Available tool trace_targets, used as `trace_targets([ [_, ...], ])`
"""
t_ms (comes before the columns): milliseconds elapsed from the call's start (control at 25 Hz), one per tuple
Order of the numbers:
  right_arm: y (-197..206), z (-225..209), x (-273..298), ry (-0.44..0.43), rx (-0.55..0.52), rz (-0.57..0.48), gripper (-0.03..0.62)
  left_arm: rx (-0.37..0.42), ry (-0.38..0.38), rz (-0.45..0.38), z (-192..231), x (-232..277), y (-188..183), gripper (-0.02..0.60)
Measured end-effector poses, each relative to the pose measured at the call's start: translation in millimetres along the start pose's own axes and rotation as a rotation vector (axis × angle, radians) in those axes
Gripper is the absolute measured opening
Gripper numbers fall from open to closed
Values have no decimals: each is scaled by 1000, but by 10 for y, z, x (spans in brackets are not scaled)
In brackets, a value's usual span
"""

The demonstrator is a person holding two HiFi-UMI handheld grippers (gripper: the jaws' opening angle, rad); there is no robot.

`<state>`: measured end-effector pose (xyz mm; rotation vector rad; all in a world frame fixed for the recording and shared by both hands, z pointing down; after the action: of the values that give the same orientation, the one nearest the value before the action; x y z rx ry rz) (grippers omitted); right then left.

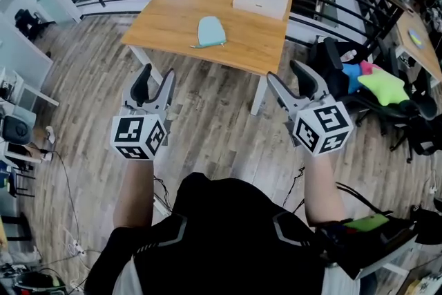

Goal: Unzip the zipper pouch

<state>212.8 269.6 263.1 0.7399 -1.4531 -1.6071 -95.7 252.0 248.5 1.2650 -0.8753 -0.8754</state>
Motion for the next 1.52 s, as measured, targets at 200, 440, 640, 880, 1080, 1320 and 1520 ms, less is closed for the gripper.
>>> trace_targets([
  [200,123,-122,109,-23,10,3,268,8,-9,23,-51,111,119,244],
  [440,152,-173,392,-26,-14,16,267,-18,20,1,125,438,159,242],
  [640,57,-204,908,-14,-36,23,265,-41,77,3,529,884,143,242],
  [880,-37,-271,1614,17,-32,46,265,-43,124,6,1109,1449,20,242],
  [1080,-78,-220,2136,28,-32,66,261,-51,144,12,1583,1786,-20,242],
  [1320,-99,-160,2652,33,-34,92,259,-62,178,14,2000,2068,-13,242],
  [1520,-65,-165,2973,43,-44,116,255,-72,201,24,2371,2207,11,242],
])
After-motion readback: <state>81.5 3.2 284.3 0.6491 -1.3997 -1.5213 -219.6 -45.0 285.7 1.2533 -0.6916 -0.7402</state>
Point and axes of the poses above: the fingertips, and each gripper's own axes: x forward along the fingers, z to its left, y out of its underside, the point moved 5 cm from there along -x, backward along the fingers, and after that the axes turned 11 degrees about -x, right-handed, at the moved point
